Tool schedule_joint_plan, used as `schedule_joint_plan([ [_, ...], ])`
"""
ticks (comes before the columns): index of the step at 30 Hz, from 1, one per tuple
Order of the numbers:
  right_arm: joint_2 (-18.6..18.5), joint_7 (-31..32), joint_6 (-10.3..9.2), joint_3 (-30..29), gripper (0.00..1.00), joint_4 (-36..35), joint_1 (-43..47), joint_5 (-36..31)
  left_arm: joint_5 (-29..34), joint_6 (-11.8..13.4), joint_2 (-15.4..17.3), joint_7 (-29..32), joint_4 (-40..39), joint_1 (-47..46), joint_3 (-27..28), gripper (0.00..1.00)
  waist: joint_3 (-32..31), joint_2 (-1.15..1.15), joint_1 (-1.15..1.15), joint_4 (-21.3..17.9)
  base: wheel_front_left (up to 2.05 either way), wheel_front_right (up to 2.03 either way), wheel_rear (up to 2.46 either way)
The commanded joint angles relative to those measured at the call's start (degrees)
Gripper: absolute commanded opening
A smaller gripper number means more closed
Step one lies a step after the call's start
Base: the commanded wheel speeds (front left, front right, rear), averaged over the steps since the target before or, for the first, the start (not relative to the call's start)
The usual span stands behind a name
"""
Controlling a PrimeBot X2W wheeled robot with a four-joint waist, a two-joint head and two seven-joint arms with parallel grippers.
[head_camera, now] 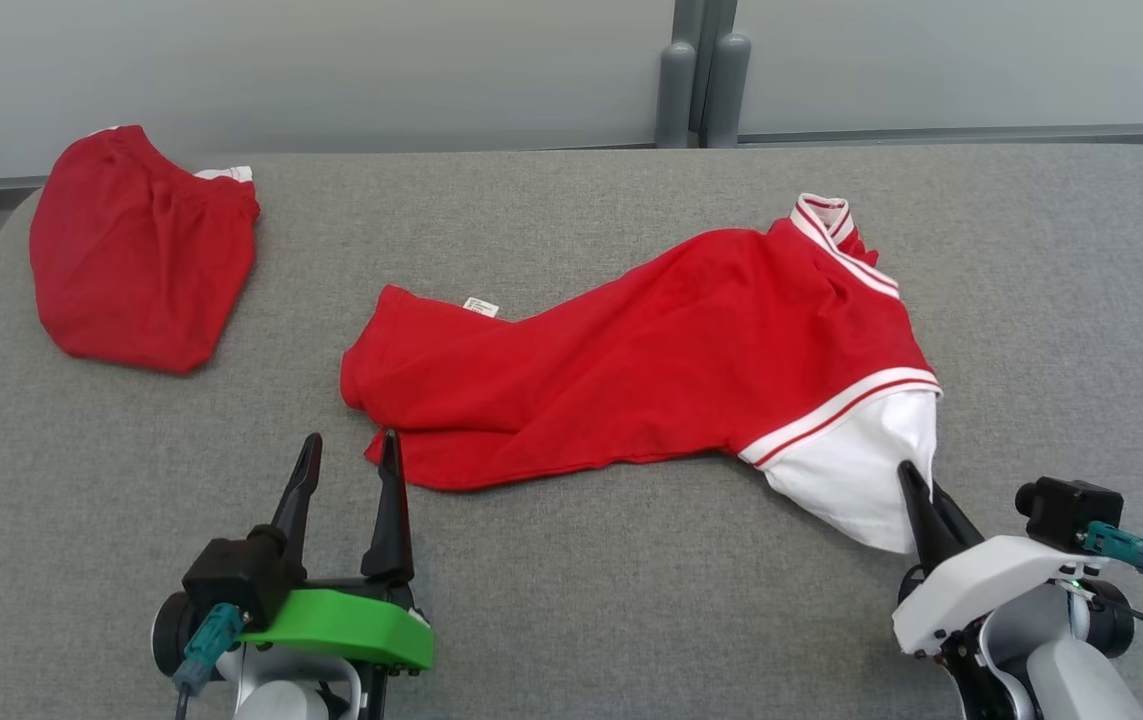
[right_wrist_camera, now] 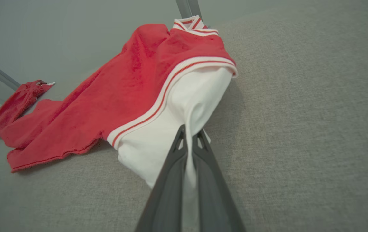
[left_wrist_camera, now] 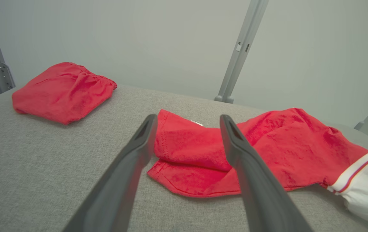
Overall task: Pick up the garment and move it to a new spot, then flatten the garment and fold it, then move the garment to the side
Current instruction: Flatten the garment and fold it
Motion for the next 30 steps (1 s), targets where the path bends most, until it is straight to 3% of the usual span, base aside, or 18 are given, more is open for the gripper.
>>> schedule_joint_plan([
  [1,0.0,1.3,0.03,-0.4,0.00,-2.0,1.3,0.1,-0.1,0.2,0.1,0.0,-0.2,0.6,0.0,1.00,0.0,0.59,0.00,-0.1,0.00,0.00,0.00],
  [7,0.5,11.3,0.03,-4.9,0.00,-13.5,7.6,-1.6,-0.4,0.1,0.1,0.0,-0.6,0.2,0.1,1.00,0.7,0.59,0.00,0.4,0.00,0.00,0.00],
  [16,1.1,12.8,0.03,-9.7,0.02,-10.4,5.8,-2.7,-0.5,0.1,0.1,0.0,-0.1,-1.0,0.2,1.00,1.8,0.59,0.00,1.8,0.00,0.00,0.00],
  [18,1.1,12.1,0.03,-10.5,0.45,-9.1,5.3,-3.7,-0.5,0.0,0.1,0.0,0.0,-1.1,0.3,1.00,1.9,0.59,0.00,2.0,0.00,0.00,0.00],
  [19,1.2,11.7,0.03,-10.8,0.94,-8.6,5.0,-4.4,-0.5,0.0,0.1,0.0,0.0,-1.1,0.3,1.00,1.9,0.59,0.00,2.0,0.00,0.00,0.00],
  [20,1.2,11.3,0.03,-11.0,1.00,-8.2,4.7,-4.7,-0.5,-0.1,0.1,0.0,0.0,-1.1,0.3,1.00,1.9,0.59,0.00,2.0,0.00,0.00,0.00],
  [30,1.2,9.1,0.03,-14.1,1.00,-6.3,5.5,-6.0,-0.6,0.2,0.1,0.0,0.3,-0.8,0.0,1.00,2.1,0.59,0.00,0.4,0.00,0.00,0.00],
])
